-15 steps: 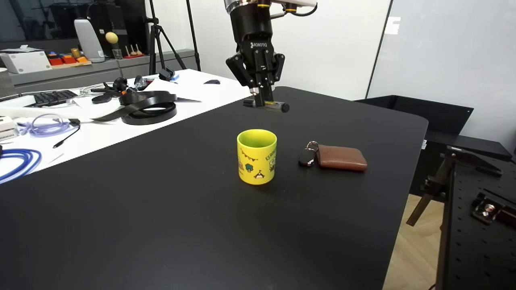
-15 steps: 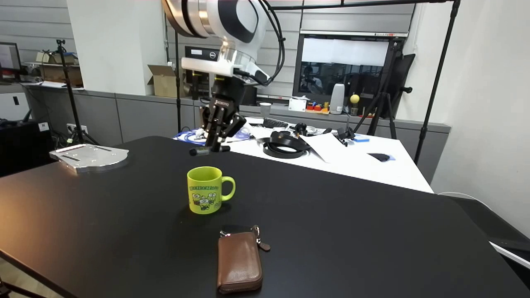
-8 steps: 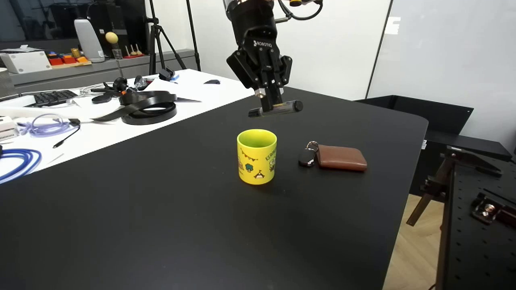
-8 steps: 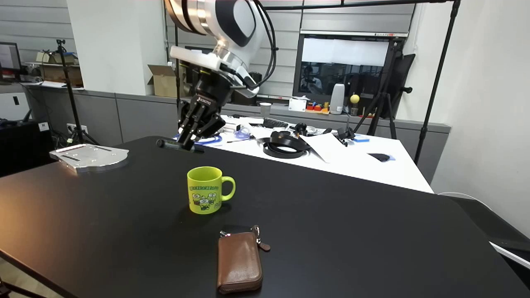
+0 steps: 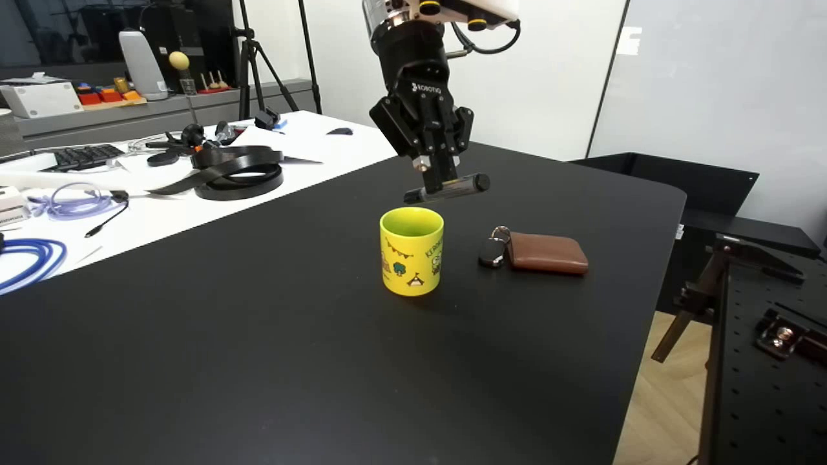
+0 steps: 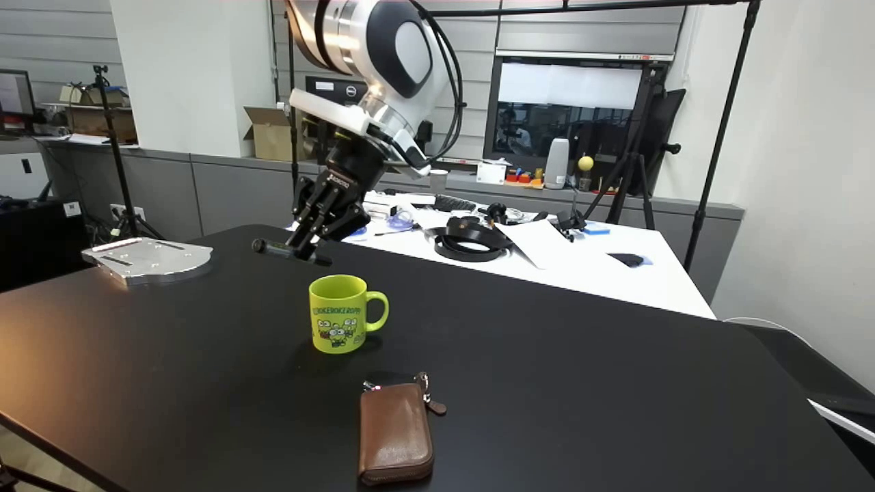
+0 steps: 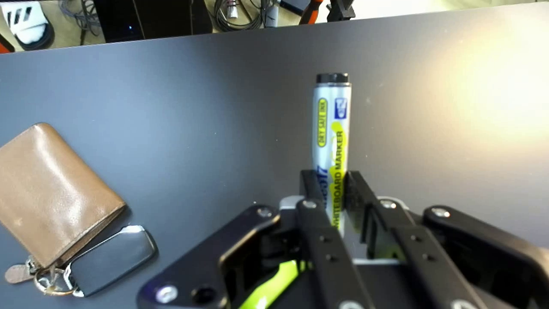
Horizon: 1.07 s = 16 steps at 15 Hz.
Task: Put the marker inside the cup
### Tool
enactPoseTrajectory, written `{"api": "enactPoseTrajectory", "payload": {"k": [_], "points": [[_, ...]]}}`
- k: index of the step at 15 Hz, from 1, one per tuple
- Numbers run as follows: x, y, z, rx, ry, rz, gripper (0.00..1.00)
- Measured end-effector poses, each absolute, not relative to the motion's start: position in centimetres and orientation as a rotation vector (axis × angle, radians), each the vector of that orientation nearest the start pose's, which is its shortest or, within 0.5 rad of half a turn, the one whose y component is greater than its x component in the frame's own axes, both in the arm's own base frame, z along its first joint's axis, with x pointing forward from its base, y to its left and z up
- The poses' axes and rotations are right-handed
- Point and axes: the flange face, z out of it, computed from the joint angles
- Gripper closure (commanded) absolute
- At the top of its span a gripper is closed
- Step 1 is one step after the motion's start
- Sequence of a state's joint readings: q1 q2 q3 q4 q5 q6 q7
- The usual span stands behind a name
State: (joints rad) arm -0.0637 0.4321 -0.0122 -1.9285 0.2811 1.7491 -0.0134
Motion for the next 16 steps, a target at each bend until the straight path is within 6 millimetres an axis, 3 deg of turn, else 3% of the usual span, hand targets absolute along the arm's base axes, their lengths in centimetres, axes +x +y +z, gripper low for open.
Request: {"api": "enactPoseTrajectory", "payload": {"k": [8,16], "points": [[56.8,-6.0,20.9,-2.635,0.452,0.818,0.95],[58.1,-5.6,19.9,-2.56,0.522,0.984,0.95]]}}
